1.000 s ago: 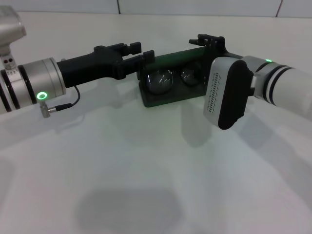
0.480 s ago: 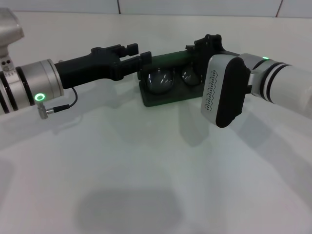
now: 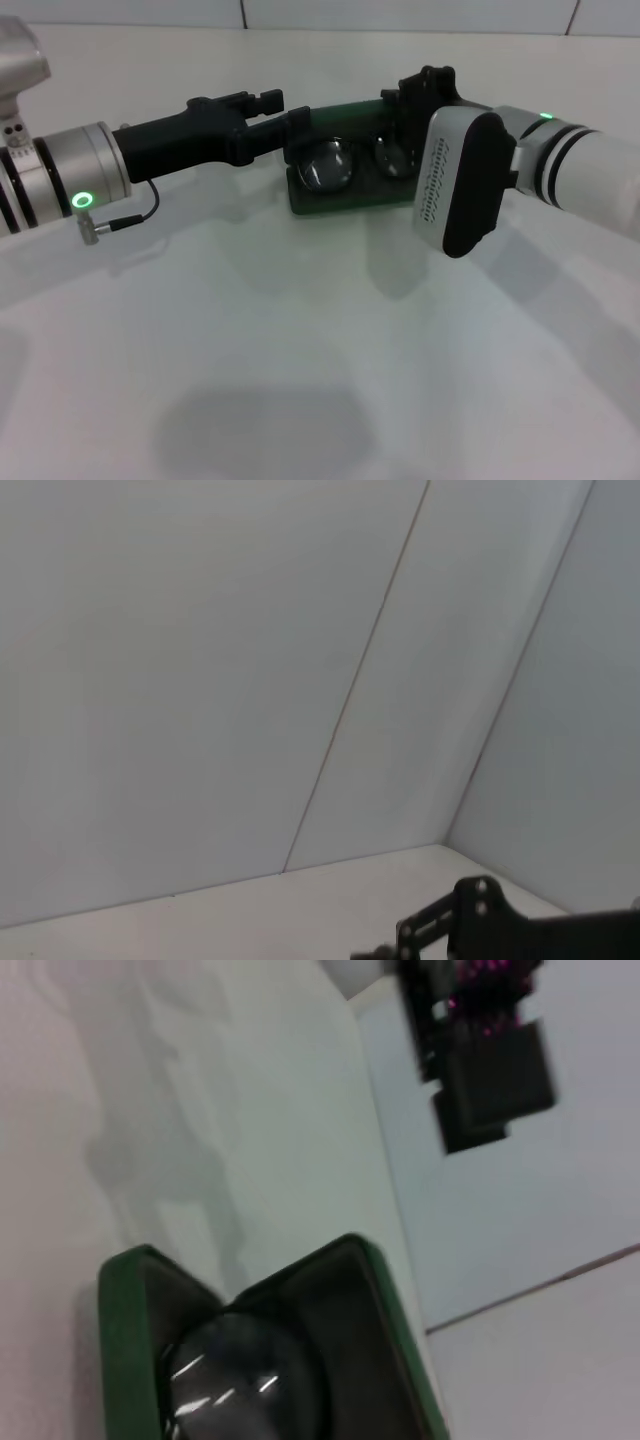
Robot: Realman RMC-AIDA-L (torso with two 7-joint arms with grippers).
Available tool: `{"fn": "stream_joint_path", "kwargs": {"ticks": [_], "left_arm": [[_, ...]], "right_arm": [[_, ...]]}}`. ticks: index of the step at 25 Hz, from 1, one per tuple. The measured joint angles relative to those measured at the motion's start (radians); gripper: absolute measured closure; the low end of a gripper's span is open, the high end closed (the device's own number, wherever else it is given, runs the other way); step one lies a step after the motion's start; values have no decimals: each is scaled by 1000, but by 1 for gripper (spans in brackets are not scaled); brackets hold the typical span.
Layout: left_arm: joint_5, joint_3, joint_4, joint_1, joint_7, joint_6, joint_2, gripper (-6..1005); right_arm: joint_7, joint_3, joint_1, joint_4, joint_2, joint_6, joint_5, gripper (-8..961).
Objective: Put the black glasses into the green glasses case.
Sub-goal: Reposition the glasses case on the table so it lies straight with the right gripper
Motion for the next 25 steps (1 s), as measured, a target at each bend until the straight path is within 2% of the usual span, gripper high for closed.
{"fn": "stream_joint_path", "kwargs": {"ticks": [7,14,19,20,25], "left_arm": [[0,0,0,0,1,0,-1,363],[1,0,0,1,1,0,-1,360],[1,0,0,-1,1,0,3,359],[1,0,0,-3,1,0,3,358],[-14,-1,-1,-3,1,0,4,357]], "right_arm": [[3,69,-26,-52,-1,-45,30,825],[4,79,-33,-52,-8,-64,99,861],[-36,79,-62,-70,-3,-72,28,879],[-50,63,-82,-104,-1,-51,-71,882],[-53,-11,-78,-105,0,26,-143,883]]}}
